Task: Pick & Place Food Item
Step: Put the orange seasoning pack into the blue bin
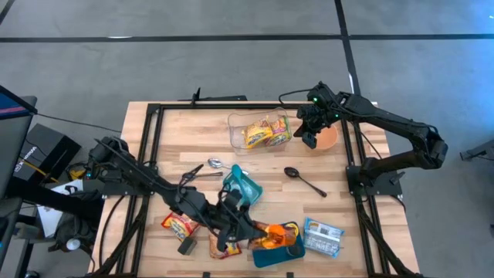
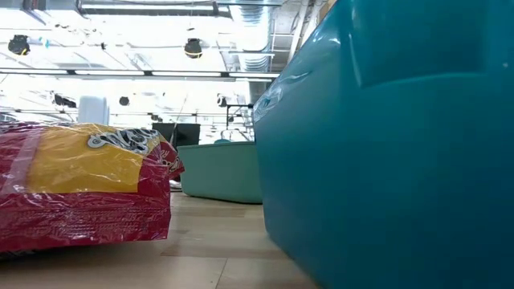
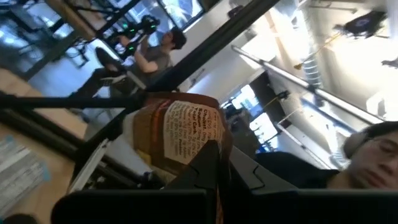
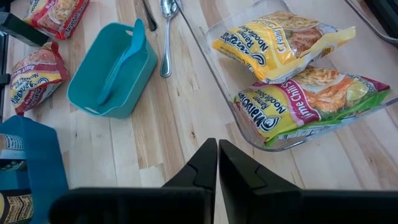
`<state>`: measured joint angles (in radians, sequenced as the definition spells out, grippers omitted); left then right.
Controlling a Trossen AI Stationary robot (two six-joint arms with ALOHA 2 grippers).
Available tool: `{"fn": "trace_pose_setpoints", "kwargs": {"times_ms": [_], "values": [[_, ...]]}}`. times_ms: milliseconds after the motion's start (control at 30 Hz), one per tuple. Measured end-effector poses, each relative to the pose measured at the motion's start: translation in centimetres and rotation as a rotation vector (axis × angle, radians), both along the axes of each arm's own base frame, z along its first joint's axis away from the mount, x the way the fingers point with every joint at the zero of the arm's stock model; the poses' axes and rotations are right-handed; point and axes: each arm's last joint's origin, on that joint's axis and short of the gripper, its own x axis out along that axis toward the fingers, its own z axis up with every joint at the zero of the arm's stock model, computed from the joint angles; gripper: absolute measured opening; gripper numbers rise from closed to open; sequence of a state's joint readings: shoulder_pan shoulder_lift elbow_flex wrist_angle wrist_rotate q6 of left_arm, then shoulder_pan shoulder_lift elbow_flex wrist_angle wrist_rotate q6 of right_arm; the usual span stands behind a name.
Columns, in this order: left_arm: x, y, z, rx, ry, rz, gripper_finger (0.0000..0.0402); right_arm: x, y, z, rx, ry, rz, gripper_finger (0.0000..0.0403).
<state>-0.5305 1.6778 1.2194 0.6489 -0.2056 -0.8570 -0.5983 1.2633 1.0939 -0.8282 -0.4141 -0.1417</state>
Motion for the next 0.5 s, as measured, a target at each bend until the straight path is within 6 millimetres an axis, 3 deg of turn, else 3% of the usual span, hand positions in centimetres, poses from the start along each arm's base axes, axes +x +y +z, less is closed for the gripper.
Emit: {"fn": "trace_pose_setpoints", "kwargs": {"times_ms": [267,500], "values": [[0.7,-1.5,-2.9,0.069,0.105,-0.017,0.0000,0.0,0.0,0.0,0.000,0.000,0.000,0.0011],[0.8,-1.7,-4.8,0.157,0.246,-0.019,0.0000,0.0,0.0,0.0,0.000,0.000,0.000,0.0011]]}}
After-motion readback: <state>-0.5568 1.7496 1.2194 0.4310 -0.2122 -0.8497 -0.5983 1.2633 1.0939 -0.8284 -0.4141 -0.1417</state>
